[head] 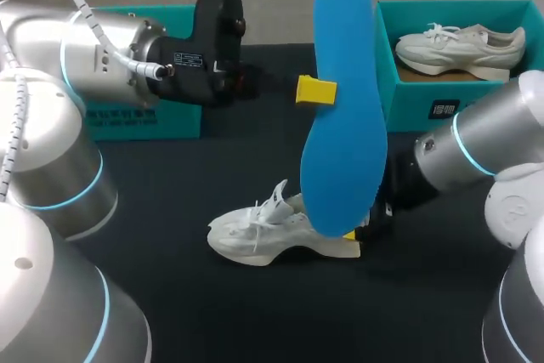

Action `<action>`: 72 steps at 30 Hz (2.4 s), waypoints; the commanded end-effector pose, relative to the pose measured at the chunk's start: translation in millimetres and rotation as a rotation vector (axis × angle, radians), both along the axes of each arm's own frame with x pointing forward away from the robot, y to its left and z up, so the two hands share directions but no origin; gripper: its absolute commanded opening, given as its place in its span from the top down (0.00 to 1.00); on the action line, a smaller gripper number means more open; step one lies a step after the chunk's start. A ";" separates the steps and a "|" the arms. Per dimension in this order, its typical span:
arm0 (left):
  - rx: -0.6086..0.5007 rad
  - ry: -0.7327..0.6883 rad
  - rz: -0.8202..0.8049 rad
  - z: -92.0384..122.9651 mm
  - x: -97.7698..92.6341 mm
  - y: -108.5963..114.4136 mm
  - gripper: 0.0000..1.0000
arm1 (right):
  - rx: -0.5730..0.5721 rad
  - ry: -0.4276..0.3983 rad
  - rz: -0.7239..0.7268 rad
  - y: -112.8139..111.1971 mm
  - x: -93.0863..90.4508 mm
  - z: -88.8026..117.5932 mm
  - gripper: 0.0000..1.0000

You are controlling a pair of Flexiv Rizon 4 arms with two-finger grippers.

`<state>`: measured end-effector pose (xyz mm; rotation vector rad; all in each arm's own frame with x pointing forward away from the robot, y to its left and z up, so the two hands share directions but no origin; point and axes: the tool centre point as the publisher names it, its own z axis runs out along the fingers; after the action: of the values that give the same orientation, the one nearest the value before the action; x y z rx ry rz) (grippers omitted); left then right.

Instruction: Take the shoe out of the shoebox, open the shoe tongue, remove and reinsert the insole, then place the shoe into the shoebox

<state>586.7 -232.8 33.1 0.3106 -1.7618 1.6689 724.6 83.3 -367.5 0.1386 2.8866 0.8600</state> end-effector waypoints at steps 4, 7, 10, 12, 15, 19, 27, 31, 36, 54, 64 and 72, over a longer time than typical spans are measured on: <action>-0.002 0.000 0.001 -1.1 -0.5 -1.4 1.00 | -0.360 0.014 -0.045 1.4 0.5 17.1 0.00; -0.002 0.000 0.001 -1.1 -0.5 -1.4 1.00 | -0.396 -0.002 -0.043 2.1 2.3 21.1 0.00; -0.002 0.000 0.001 -1.1 -0.5 -1.4 1.00 | -0.453 -0.019 -0.030 3.2 4.3 27.3 0.00; -0.002 0.000 0.001 -1.1 -0.5 -1.4 1.00 | -0.515 -0.028 -0.012 4.5 4.5 30.4 0.00; -0.002 0.000 0.001 -1.1 -0.5 -1.4 1.00 | -0.564 -0.030 0.017 8.3 4.1 34.2 0.00; -0.002 0.000 0.001 -1.1 -0.5 -1.4 1.00 | -0.573 -0.032 0.013 9.2 4.0 35.3 0.00; -0.002 0.000 0.001 -1.1 -0.5 -1.4 1.00 | -0.539 -0.028 0.005 7.7 3.0 35.9 0.00; -0.002 0.000 0.001 -1.1 -0.5 -1.4 1.00 | -0.539 -0.028 0.005 7.7 3.0 35.9 0.00; -0.002 0.000 0.001 -1.1 -0.5 -1.4 1.00 | -0.539 -0.028 0.005 7.7 3.0 35.9 0.00; -0.002 0.000 0.001 -1.1 -0.5 -1.4 1.00 | -0.539 -0.028 0.005 7.7 3.0 35.9 0.00; -0.002 0.000 0.001 -1.1 -0.5 -1.4 1.00 | -0.539 -0.028 0.005 7.7 3.0 35.9 0.00; -0.002 0.000 0.001 -1.1 -0.5 -1.4 1.00 | -0.539 -0.028 0.005 7.7 3.0 35.9 0.00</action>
<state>586.7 -232.8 33.1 0.3106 -1.7619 1.6686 728.7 91.6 -331.7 0.0640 2.9702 0.0609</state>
